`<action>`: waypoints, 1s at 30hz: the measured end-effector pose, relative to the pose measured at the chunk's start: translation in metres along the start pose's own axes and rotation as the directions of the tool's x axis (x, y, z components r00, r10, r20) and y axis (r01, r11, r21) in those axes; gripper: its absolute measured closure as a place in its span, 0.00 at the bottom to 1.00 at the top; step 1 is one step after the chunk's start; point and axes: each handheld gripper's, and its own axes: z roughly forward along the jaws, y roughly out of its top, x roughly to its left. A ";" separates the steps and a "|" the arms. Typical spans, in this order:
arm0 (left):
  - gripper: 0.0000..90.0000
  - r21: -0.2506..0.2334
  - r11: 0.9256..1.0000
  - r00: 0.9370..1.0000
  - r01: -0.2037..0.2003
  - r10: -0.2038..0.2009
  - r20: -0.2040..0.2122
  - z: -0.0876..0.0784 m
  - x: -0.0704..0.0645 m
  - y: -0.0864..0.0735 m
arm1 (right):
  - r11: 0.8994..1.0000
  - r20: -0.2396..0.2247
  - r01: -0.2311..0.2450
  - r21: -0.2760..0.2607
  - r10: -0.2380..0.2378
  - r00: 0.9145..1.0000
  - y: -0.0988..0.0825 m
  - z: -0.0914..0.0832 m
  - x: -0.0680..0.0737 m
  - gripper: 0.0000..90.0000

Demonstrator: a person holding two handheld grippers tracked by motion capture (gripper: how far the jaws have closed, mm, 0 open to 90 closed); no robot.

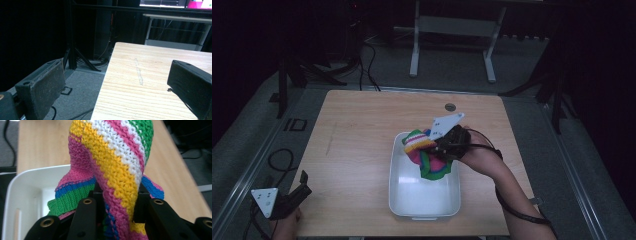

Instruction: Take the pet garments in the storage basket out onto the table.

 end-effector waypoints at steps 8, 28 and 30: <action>0.02 0.001 1.000 1.000 -0.002 0.002 -0.002 0.000 0.000 0.000 | 0.997 0.086 -0.072 -0.011 0.073 0.994 -0.025 -0.032 -0.025 0.79; 0.02 -0.003 1.000 1.000 0.000 0.000 -0.010 0.000 -0.001 0.000 | 0.955 0.292 -0.296 -0.022 0.289 0.912 -0.130 -0.080 -0.068 0.79; 0.02 -0.003 1.000 1.000 -0.001 0.001 -0.010 0.000 -0.001 0.000 | 0.950 0.305 -0.311 -0.022 0.303 0.903 -0.139 -0.079 -0.069 0.79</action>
